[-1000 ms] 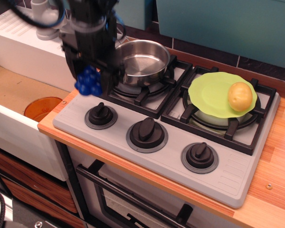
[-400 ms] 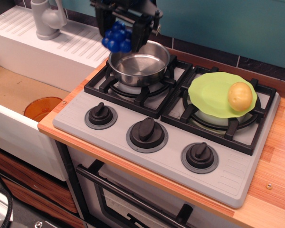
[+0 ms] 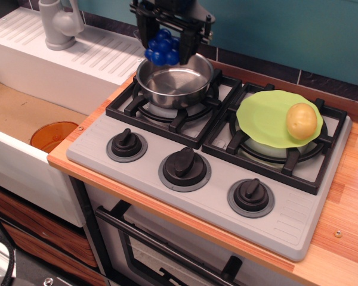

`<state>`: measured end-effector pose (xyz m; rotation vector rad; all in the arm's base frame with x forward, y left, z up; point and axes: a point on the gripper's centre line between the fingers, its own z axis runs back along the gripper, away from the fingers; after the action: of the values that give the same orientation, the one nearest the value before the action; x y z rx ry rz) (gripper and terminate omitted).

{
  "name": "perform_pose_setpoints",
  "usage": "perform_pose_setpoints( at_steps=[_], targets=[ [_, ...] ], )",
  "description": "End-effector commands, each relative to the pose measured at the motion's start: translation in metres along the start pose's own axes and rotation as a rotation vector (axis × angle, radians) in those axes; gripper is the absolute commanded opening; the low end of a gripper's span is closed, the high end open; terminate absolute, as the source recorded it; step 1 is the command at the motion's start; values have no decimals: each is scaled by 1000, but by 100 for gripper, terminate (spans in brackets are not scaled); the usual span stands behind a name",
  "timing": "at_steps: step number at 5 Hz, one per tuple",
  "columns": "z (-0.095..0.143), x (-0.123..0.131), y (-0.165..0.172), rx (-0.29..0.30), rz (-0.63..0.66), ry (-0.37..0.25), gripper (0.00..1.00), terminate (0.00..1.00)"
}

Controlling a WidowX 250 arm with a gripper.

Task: Put potato on plate and blueberry in pot or pan on stove

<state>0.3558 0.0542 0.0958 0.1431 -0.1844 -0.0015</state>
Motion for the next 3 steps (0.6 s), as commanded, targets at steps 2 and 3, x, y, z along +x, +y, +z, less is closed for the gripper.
perform_pose_setpoints(
  at_steps=[2,3],
  targets=[
    [5,5,-19,5,18,-68,100,0],
    [15,-1,-28,15,25,-56,100,0]
  ],
)
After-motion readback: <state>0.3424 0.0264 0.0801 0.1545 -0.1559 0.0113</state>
